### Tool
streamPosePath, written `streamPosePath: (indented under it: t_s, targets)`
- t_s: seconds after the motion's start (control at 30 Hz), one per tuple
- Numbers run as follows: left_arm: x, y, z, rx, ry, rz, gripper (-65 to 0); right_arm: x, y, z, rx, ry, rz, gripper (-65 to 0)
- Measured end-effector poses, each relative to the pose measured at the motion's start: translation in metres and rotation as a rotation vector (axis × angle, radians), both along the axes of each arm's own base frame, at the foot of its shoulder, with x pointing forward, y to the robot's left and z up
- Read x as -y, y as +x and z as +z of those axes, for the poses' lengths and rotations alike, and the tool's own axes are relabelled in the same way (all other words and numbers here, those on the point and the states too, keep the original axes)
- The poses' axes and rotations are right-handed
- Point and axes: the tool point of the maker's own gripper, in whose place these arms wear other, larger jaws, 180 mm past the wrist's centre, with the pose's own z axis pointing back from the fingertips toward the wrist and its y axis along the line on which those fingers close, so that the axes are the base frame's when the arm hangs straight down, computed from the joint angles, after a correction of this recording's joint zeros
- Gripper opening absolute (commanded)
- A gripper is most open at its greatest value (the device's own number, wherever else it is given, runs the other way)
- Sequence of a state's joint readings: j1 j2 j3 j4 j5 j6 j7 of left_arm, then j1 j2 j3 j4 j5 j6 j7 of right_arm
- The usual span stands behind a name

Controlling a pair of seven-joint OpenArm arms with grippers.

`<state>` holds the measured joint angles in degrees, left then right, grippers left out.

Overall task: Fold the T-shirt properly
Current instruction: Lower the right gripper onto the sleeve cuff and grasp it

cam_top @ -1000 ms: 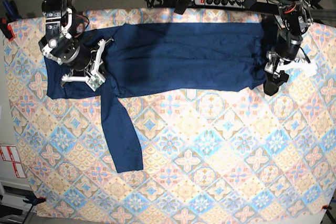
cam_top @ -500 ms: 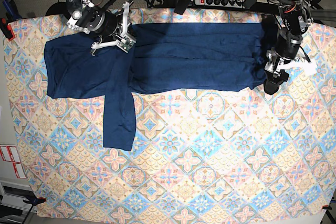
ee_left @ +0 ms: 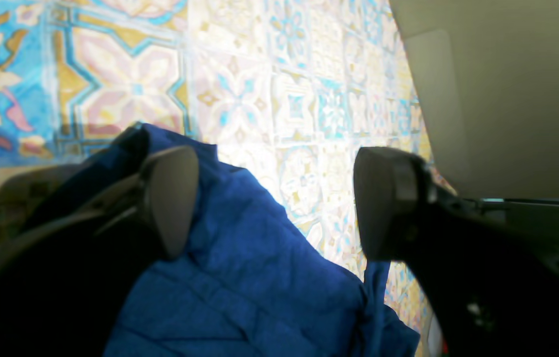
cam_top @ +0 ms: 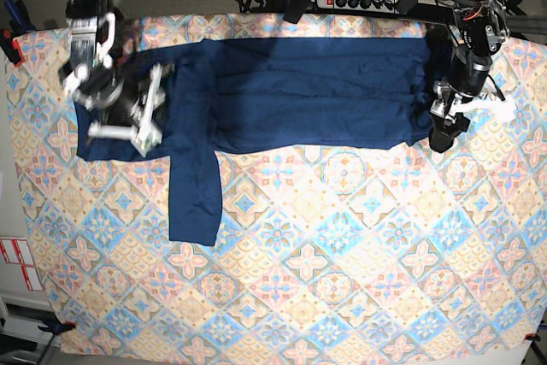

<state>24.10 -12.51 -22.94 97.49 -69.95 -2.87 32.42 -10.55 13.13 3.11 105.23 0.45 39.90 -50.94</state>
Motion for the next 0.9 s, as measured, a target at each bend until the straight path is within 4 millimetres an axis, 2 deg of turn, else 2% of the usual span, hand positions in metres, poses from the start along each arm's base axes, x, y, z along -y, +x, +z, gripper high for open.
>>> streamPosePath:
  t_s: [0.1, 0.27, 0.33, 0.43, 0.53, 0.63, 0.9]
  targets:
    - [-0.001, 0.002, 0.001, 0.004, 0.001, 0.001, -17.0, 0.0, 0.043, 0.004, 0.031, 0.055, -0.023, -40.6]
    - [-0.001, 0.001, 0.0, 0.001, 0.003, 0.004, -17.0, 0.015, 0.073, -0.029, -0.079, 0.069, -0.087, -40.6]
    - [0.0, 0.001, 0.0, 0.002, -0.001, 0.0, -17.0, 0.005, 0.098, -0.028, -0.056, 0.147, -0.111, -40.5]
    - [0.0, 0.001, 0.0, 0.001, -0.001, -0.002, -17.0, -0.012, 0.121, -0.033, -0.062, 0.249, -0.106, -40.5]
    - [-0.002, 0.002, 0.001, 0.002, 0.004, 0.0, -17.0, -0.017, 0.122, -0.06, -0.144, 0.305, -0.135, -40.4]
    - [-0.002, -0.001, 0.0, -0.002, 0.0, 0.004, -17.0, -0.009, 0.119, -0.082, -0.2, 0.338, -0.182, -40.4]
    - [-0.001, -0.004, -0.003, -0.011, -0.001, 0.003, -17.0, -0.024, 0.144, -0.079, -0.137, 0.502, -0.219, -40.3]
